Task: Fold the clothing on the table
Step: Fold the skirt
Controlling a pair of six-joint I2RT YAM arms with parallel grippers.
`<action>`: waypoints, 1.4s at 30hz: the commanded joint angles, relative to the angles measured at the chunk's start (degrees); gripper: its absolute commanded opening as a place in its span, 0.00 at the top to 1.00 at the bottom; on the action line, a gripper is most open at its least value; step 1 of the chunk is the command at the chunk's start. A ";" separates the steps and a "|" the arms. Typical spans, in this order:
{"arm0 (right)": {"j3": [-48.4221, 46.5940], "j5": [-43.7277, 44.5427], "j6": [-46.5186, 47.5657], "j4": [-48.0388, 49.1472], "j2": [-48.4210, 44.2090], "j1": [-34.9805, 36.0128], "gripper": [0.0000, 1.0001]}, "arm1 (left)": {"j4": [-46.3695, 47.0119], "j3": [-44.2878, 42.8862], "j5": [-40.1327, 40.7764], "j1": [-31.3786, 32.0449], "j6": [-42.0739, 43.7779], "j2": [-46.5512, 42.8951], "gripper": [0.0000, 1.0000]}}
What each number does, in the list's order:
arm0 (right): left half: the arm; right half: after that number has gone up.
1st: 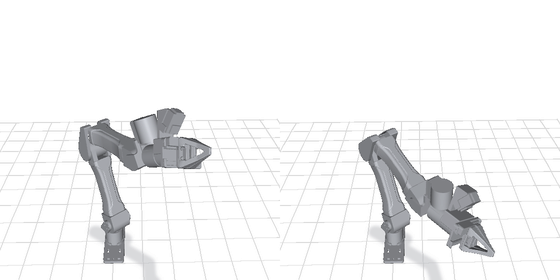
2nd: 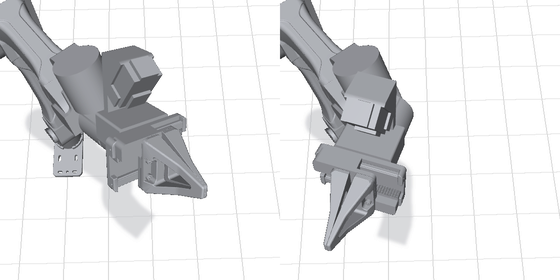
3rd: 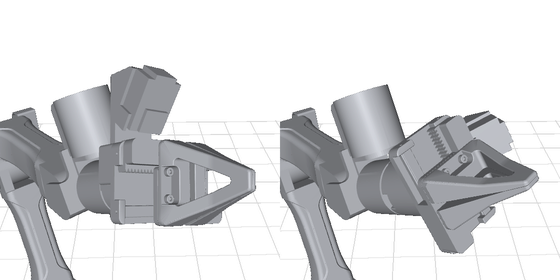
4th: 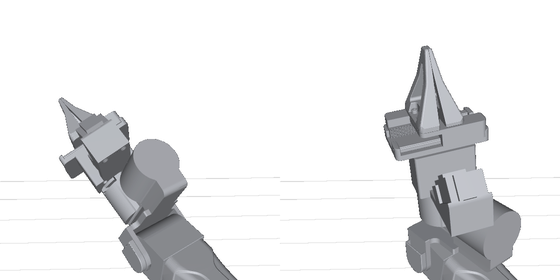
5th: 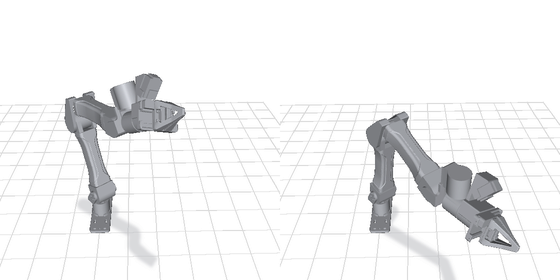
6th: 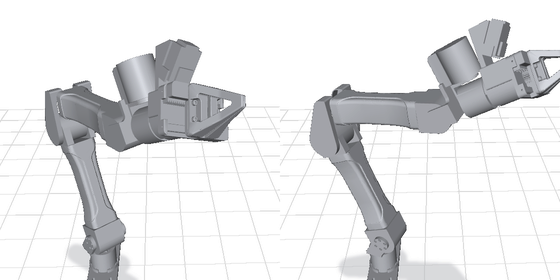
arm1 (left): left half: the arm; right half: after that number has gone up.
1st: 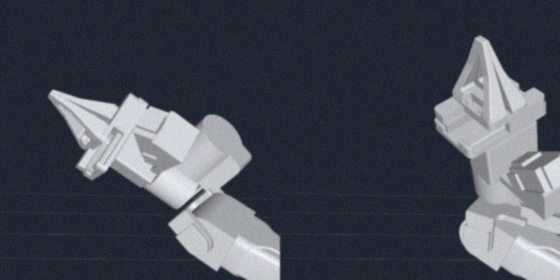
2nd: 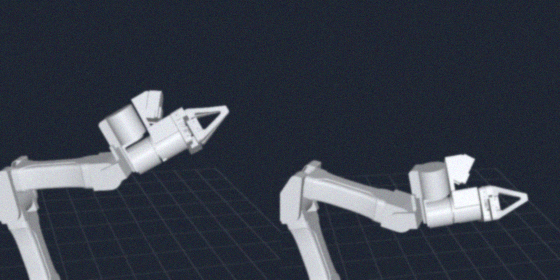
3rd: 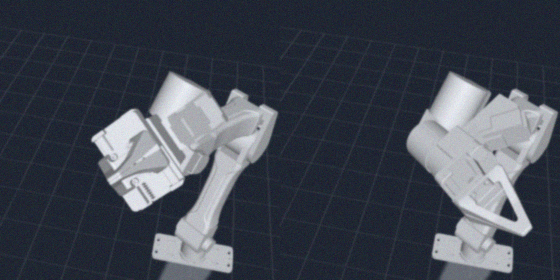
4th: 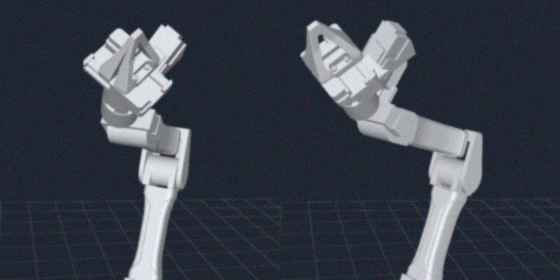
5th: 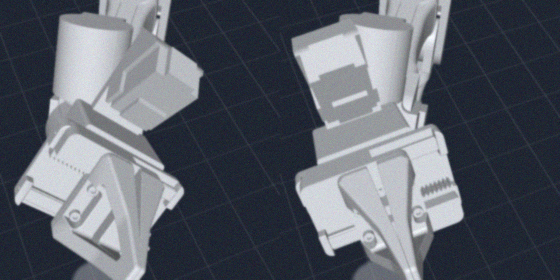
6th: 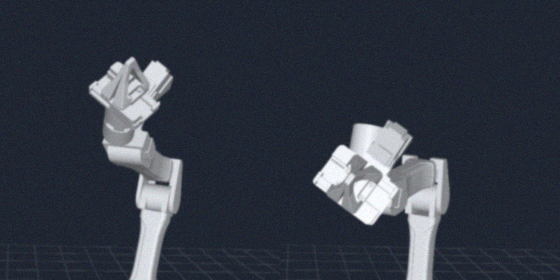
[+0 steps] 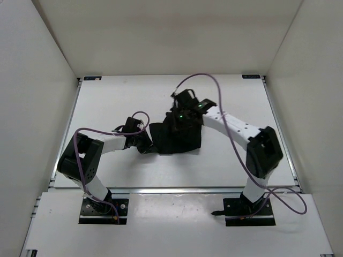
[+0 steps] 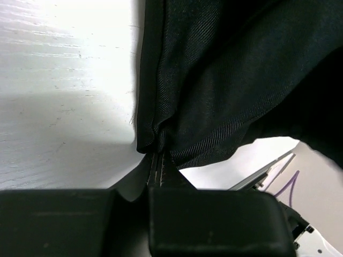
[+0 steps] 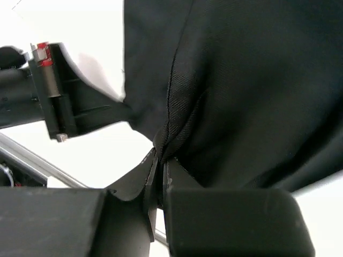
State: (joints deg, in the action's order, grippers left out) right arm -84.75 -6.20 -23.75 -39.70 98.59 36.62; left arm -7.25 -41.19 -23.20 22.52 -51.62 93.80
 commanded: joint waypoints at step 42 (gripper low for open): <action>-17.90 30.01 -3.67 -20.58 32.02 12.25 0.96 | -8.66 5.07 -1.32 -22.09 1.69 -29.64 0.45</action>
State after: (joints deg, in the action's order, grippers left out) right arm -103.94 13.41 -24.67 -51.35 128.18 50.87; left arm -13.76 -35.22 -24.67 0.34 -49.78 64.34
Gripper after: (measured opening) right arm 0.035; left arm 0.550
